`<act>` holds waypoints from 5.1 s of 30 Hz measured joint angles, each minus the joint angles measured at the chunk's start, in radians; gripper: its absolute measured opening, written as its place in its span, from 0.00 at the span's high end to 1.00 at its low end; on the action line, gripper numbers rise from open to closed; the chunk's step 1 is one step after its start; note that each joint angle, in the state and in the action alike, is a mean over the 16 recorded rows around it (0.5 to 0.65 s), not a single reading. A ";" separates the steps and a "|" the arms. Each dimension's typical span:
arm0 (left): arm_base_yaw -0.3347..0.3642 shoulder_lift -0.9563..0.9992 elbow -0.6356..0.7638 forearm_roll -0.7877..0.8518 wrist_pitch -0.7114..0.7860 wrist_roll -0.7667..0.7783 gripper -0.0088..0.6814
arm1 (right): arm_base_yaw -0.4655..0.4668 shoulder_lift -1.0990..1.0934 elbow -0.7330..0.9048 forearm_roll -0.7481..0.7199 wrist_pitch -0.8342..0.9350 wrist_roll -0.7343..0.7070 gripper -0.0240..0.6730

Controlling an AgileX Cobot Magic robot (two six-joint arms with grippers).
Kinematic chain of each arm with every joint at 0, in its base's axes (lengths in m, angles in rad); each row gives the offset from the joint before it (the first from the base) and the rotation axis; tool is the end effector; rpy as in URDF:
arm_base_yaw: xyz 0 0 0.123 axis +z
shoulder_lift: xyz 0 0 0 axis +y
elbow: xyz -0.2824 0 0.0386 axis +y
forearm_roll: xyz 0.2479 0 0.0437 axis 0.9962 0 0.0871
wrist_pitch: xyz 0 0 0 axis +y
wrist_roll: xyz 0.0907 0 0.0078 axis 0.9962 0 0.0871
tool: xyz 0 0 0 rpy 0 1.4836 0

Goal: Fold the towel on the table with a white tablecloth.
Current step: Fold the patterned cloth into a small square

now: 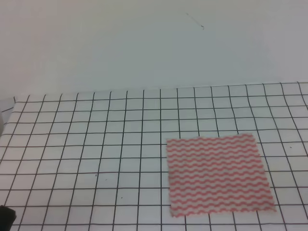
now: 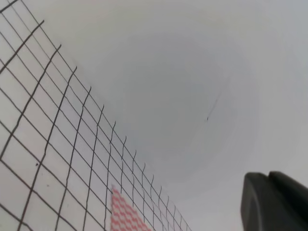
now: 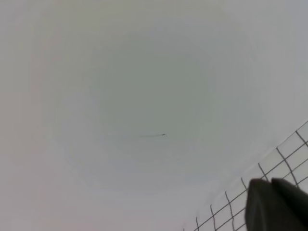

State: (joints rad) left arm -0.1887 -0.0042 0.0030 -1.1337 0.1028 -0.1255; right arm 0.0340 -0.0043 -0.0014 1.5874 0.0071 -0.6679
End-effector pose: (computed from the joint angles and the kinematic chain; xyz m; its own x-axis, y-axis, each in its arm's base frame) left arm 0.0532 -0.0189 0.2084 -0.2509 -0.9163 -0.3122 0.1276 0.2884 -0.9490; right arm 0.0557 0.0027 0.2140 0.0236 0.7965 -0.6041 -0.0987 0.6032 0.7915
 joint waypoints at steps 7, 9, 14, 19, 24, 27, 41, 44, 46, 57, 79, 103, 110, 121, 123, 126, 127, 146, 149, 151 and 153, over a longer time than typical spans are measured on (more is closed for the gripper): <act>0.000 0.000 -0.007 -0.024 -0.003 0.094 0.99 | 0.000 0.001 -0.055 0.014 0.171 -0.255 0.97; 0.000 0.000 -0.019 -0.031 0.001 0.157 0.99 | 0.000 0.007 -0.082 0.010 0.208 -0.307 0.97; 0.000 0.015 -0.078 -0.039 0.031 0.342 0.99 | 0.000 0.062 -0.176 -0.055 0.309 -0.429 0.97; 0.000 0.093 -0.175 -0.023 0.118 0.544 0.99 | 0.000 0.191 -0.292 -0.187 0.396 -0.464 0.97; 0.000 0.243 -0.290 -0.002 0.249 0.687 0.99 | 0.000 0.388 -0.409 -0.382 0.491 -0.456 0.97; 0.000 0.361 -0.352 0.009 0.332 0.743 0.99 | 0.000 0.516 -0.469 -0.494 0.550 -0.450 0.97; -0.015 0.826 -0.498 -0.047 0.492 0.928 0.99 | 0.000 0.908 -0.568 -0.672 0.644 -0.447 0.97; -0.049 0.886 -0.504 -0.072 0.469 0.952 0.99 | 0.000 0.946 -0.568 -0.664 0.640 -0.450 0.97; -0.084 0.921 -0.507 -0.088 0.439 0.960 0.99 | 0.000 0.966 -0.568 -0.658 0.638 -0.452 0.97; -0.331 1.155 -0.586 -0.124 0.268 0.867 0.92 | 0.000 1.015 -0.568 -0.624 0.634 -0.450 0.97; -0.398 1.707 -0.830 -0.189 0.333 0.648 0.65 | 0.000 1.018 -0.568 -0.583 0.702 -0.443 0.97; -0.398 1.823 -0.902 -0.036 0.371 0.542 0.65 | 0.000 1.018 -0.568 -0.570 0.716 -0.443 0.97; -0.398 1.852 -0.939 -0.030 0.395 0.539 0.65 | 0.000 1.018 -0.568 -0.569 0.720 -0.443 0.97; -0.398 1.864 -1.006 -0.034 0.408 0.545 0.65 | 0.000 1.018 -0.568 -0.568 0.717 -0.448 0.97; -0.398 1.864 -1.018 -0.033 0.402 0.547 0.65 | 0.000 1.018 -0.568 -0.567 0.717 -0.449 0.97; -0.396 1.864 -1.034 -0.031 0.400 0.548 0.65 | 0.000 1.018 -0.568 -0.567 0.715 -0.451 0.97; -0.394 1.864 -1.039 -0.029 0.403 0.545 0.65 | 0.000 1.018 -0.568 -0.567 0.715 -0.451 0.97; -0.400 1.874 -1.070 0.310 0.496 0.271 0.65 | 0.000 1.018 -0.568 -0.567 0.714 -0.454 0.97; -0.409 1.884 -1.071 0.332 0.491 0.249 0.65 | 0.000 1.018 -0.568 -0.567 0.715 -0.455 0.97; -0.414 1.892 -1.072 0.329 0.488 0.246 0.65 | 0.000 1.018 -0.568 -0.567 0.716 -0.455 0.97; -0.416 1.900 -1.073 0.322 0.487 0.246 0.65 | 0.000 1.018 -0.568 -0.567 0.717 -0.455 0.97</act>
State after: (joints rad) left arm -0.6051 1.8957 -1.0697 -0.8114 0.5897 0.1209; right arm 0.0340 1.0137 -0.5695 1.0206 0.7236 -1.1233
